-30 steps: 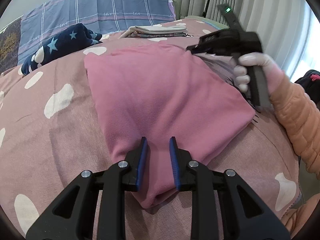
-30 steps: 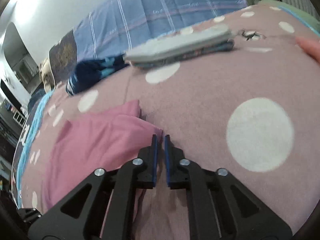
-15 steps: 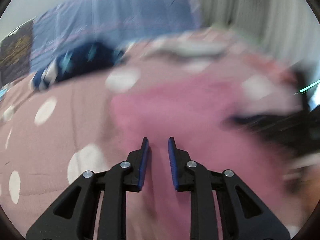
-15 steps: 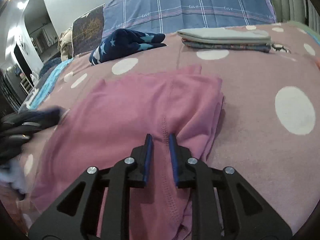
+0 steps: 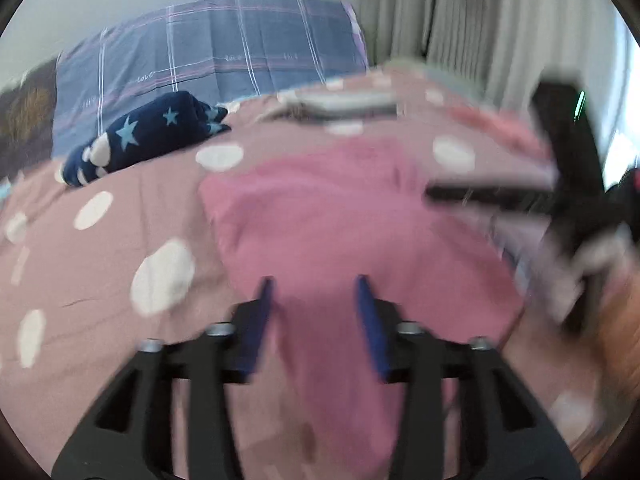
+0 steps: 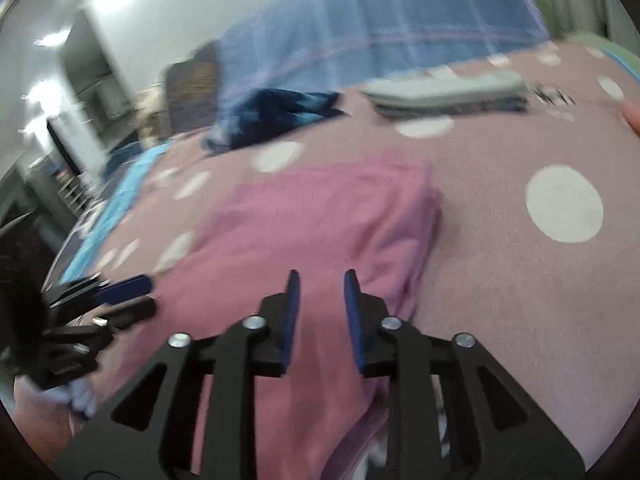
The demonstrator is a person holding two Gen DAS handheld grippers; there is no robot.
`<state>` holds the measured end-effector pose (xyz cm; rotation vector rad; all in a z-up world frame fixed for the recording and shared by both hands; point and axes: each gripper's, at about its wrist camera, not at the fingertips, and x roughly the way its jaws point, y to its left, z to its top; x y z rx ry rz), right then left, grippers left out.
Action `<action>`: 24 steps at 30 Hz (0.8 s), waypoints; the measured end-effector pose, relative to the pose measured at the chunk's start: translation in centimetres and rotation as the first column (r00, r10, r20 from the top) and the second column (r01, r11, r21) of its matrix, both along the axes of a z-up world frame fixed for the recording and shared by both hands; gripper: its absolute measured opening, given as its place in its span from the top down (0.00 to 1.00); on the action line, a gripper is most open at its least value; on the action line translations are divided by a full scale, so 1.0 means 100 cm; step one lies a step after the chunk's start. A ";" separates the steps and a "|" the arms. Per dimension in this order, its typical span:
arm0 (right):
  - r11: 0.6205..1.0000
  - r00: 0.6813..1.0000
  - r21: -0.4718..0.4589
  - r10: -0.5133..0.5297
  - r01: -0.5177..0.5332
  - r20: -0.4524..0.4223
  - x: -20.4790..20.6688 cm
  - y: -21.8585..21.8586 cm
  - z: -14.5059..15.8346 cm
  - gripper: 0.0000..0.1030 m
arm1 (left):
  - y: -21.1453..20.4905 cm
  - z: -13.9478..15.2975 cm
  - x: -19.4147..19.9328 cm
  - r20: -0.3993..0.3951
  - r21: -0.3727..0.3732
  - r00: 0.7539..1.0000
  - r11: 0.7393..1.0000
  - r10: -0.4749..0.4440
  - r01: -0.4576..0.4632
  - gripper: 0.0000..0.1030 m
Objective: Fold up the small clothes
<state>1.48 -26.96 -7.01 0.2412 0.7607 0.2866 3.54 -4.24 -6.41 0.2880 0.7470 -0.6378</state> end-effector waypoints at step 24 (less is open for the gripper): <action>0.977 0.975 0.201 -0.019 0.065 -0.222 0.054 -0.052 -0.029 0.39 | 0.009 -0.035 0.104 -0.300 -0.224 0.954 0.971 0.009 -0.080 0.36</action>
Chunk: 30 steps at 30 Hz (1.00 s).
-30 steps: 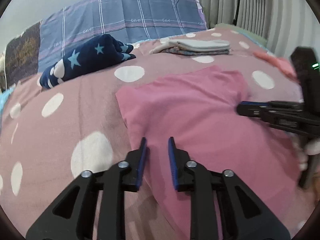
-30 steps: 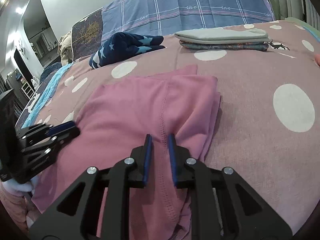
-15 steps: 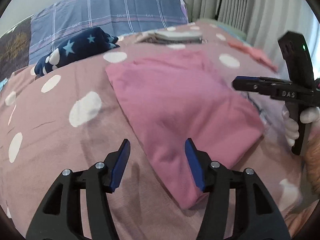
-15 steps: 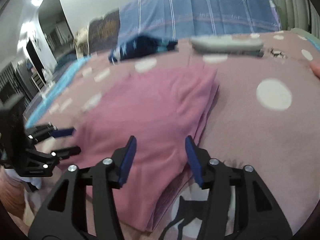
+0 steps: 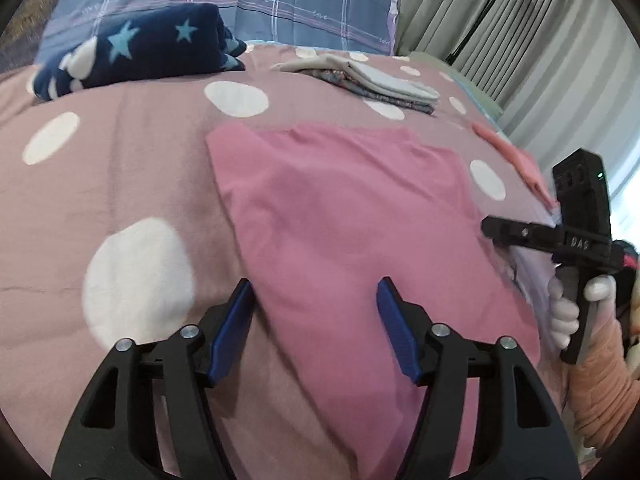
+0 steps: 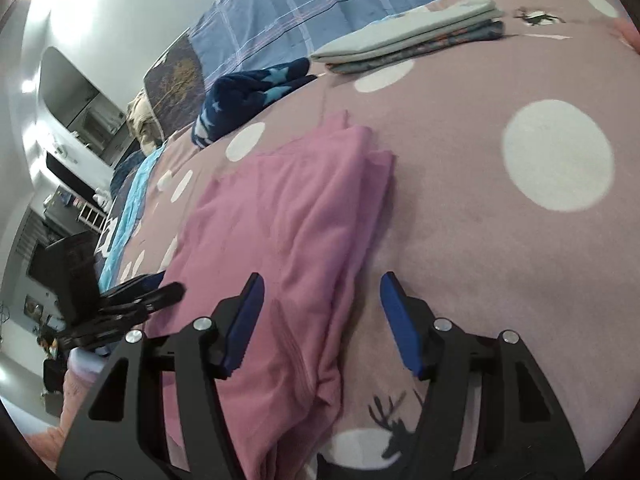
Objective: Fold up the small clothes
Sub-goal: 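Grasp the folded shirt's edge with both grippers and lift it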
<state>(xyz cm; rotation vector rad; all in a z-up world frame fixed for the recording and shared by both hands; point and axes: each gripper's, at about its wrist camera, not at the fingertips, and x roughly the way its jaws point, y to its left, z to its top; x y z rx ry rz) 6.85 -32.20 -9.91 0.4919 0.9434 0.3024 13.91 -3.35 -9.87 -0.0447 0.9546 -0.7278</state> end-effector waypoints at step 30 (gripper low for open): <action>0.966 0.993 -0.259 0.007 0.024 0.117 0.030 0.036 0.008 0.79 | -0.024 0.001 0.035 0.046 0.016 0.997 0.998 -0.067 0.066 0.64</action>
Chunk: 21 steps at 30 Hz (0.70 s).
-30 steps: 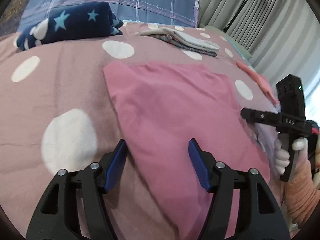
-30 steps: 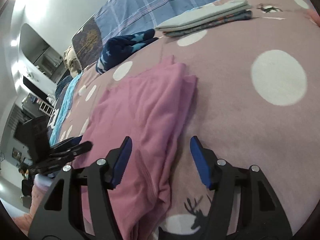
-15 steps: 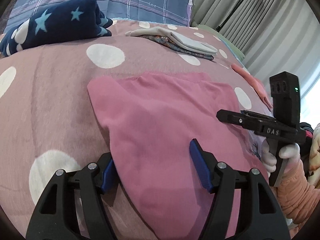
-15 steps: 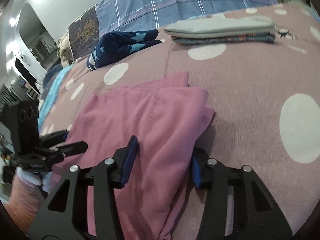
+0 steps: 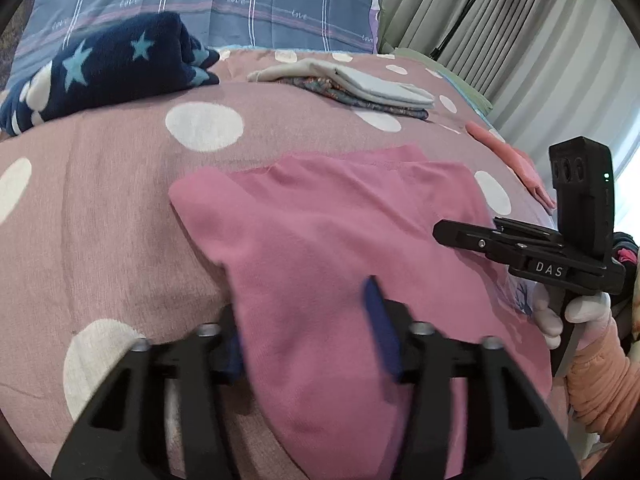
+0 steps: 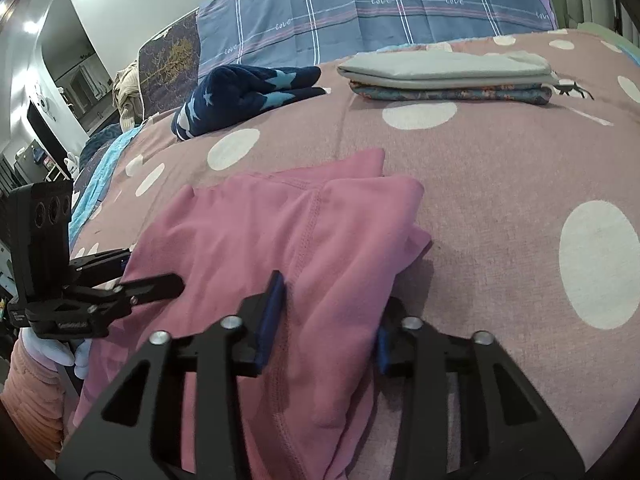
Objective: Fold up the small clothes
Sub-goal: 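Grasp the folded shirt's edge with both grippers and lift it, then carry the lifted shirt with both grippers and lay it on the bed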
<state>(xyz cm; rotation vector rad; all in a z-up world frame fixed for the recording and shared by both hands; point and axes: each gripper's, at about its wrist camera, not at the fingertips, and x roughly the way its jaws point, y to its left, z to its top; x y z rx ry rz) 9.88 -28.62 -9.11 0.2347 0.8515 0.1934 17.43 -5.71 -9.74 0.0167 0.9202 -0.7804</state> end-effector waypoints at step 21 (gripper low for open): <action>0.942 0.817 -0.186 -0.132 0.280 0.561 -0.173 -0.045 0.178 0.85 | -0.099 0.184 -0.142 0.545 0.033 0.831 0.993 -0.111 0.111 0.79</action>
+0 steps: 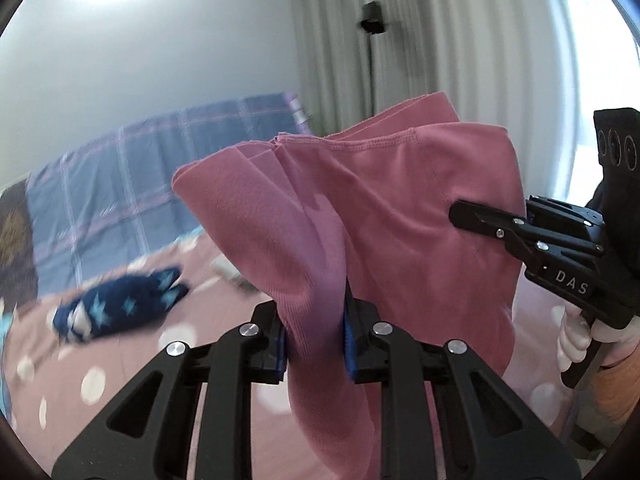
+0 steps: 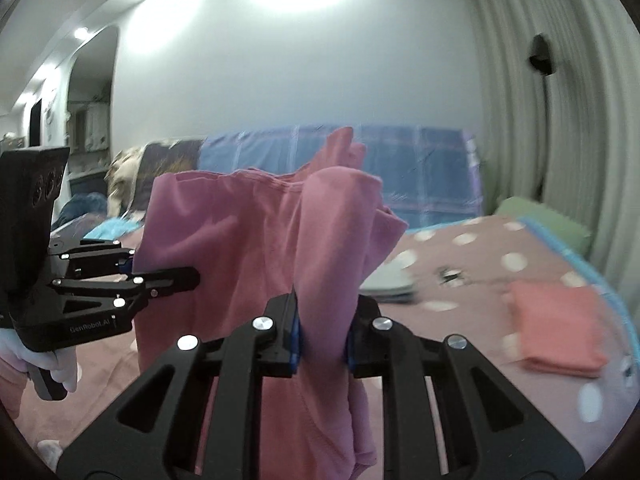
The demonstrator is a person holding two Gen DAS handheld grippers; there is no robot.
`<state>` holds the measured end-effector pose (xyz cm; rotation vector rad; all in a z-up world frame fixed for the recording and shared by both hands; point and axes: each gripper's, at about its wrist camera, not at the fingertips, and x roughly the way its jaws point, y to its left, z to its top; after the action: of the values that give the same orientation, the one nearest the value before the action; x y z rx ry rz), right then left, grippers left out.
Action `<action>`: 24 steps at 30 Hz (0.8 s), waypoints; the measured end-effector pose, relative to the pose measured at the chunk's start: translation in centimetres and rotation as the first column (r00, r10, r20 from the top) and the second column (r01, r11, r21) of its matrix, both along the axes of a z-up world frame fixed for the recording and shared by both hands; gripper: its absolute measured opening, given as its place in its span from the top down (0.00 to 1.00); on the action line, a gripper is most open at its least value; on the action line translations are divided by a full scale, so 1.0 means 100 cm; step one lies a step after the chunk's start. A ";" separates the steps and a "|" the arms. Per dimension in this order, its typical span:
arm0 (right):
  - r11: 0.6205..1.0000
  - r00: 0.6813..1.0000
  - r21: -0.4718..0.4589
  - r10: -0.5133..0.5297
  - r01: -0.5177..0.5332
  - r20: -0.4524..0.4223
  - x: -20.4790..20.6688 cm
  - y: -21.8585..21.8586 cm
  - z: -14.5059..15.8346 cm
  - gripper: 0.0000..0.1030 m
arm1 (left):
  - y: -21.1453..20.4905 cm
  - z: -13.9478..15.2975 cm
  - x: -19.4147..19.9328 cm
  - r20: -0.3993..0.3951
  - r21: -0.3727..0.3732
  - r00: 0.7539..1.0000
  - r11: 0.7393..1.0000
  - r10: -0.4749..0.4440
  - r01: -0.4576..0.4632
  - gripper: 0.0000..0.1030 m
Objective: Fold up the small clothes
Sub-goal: 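Carry the lifted shirt with both grippers and lay it on the bed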
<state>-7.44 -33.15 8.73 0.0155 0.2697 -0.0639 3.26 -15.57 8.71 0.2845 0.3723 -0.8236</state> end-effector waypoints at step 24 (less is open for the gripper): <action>0.824 0.822 -0.042 -0.566 0.565 -0.058 0.034 -0.331 0.042 0.84 | -0.391 0.034 0.049 0.068 0.090 0.963 0.963 -0.261 0.255 0.74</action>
<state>-4.08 -66.23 12.92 0.0717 0.3263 -0.6664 8.13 -54.64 12.07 0.4461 0.2976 -1.0521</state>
